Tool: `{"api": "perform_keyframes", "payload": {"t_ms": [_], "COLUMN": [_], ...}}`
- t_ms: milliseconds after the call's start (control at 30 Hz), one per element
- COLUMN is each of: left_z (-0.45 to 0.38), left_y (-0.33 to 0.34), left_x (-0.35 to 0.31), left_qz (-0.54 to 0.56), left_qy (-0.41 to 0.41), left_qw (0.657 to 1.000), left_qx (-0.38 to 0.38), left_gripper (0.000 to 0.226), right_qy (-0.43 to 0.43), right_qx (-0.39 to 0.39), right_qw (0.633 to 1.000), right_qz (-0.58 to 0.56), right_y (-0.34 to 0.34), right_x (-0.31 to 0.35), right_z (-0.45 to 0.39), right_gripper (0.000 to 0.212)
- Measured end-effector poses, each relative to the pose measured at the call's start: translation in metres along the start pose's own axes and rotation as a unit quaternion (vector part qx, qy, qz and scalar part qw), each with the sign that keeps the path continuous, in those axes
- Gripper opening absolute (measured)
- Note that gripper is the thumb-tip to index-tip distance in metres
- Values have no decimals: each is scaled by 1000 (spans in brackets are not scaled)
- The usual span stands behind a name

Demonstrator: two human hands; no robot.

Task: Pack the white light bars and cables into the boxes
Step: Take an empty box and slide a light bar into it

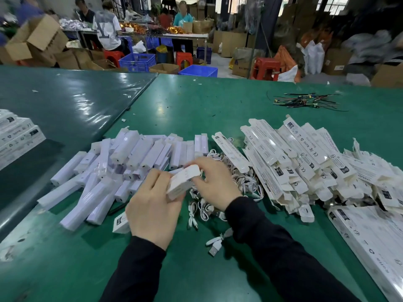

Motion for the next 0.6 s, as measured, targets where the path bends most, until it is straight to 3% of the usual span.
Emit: {"api": "perform_keyframes", "payload": {"t_ms": [67, 133, 200, 300, 433, 533, 600], "left_z": [-1, 0, 0, -1, -1, -1, 2], "left_y": [-1, 2, 6, 6, 2, -1, 1], "left_x": [2, 4, 5, 5, 2, 3, -1], "left_qz": [-15, -33, -53, -49, -28, -11, -6], "left_qy": [0, 3, 2, -16, -12, -31, -37], "left_qw": [1000, 999, 998, 998, 999, 998, 997], "left_qx": [-3, 9, 24, 42, 38, 50, 74], "left_gripper": [25, 22, 13, 20, 12, 12, 15], "right_qy": [-77, -99, -82, -98, -184, -60, 69], "right_qx": [99, 165, 183, 171, 75, -112, -208], "right_qw": [982, 952, 946, 944, 945, 987, 964], "right_qz": [142, 239, 255, 263, 261, 95, -151], "right_y": [35, 59, 67, 64, 32, -40, -76], "right_x": [11, 13, 9, 12, 33, 21, -2], "right_z": [-12, -19, -23, -21, -4, 15, 40], "right_gripper": [30, 35, 35, 28, 23, 33, 26]}}
Point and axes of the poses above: each hand's wrist, its own z-axis away from the middle knuckle, its own y-axis out of the palm, x = y × z, the point moved 8 cm from there along -z, towards the middle knuckle, and after that the axes turned 11 degrees about -y, right-handed, at the moved point
